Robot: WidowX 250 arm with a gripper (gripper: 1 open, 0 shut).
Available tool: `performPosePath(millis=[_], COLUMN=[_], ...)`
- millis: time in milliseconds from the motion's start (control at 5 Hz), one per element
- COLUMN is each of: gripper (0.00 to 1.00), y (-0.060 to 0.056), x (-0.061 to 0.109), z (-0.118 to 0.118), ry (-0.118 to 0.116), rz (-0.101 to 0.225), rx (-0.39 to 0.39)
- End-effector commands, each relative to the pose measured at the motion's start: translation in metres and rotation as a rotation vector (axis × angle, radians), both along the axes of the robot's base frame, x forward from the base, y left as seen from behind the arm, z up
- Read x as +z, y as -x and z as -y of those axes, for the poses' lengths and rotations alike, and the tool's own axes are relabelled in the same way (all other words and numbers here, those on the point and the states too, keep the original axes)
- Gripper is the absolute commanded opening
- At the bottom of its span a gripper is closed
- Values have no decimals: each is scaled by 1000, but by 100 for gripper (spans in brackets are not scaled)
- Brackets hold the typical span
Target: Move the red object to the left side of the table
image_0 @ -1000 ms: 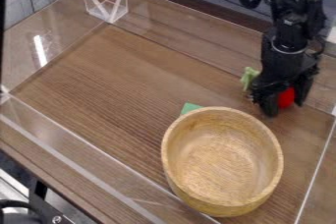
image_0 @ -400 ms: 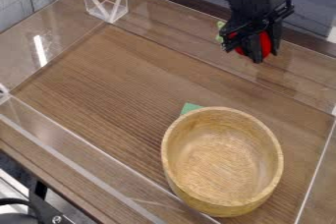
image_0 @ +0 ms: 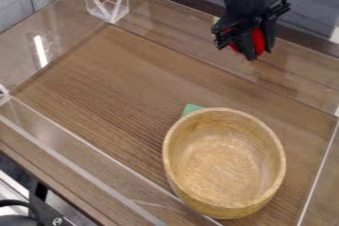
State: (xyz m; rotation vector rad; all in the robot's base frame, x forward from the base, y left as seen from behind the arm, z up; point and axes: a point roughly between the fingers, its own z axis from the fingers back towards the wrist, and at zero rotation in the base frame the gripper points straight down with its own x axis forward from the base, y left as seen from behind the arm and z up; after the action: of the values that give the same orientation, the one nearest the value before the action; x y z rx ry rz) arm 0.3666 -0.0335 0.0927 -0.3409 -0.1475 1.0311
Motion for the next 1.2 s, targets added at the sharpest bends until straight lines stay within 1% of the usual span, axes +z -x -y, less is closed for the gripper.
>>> performPosePath(millis=[0,400,800,1000], gripper=[0,0,0,0], y=[-4,-5,-6,-8], x=[20,15,30,31], z=[-7,-13,-17,-19], ry=[-15,-31,-44,-51], rz=[84,104,123,133], rx=[9,24,42,32])
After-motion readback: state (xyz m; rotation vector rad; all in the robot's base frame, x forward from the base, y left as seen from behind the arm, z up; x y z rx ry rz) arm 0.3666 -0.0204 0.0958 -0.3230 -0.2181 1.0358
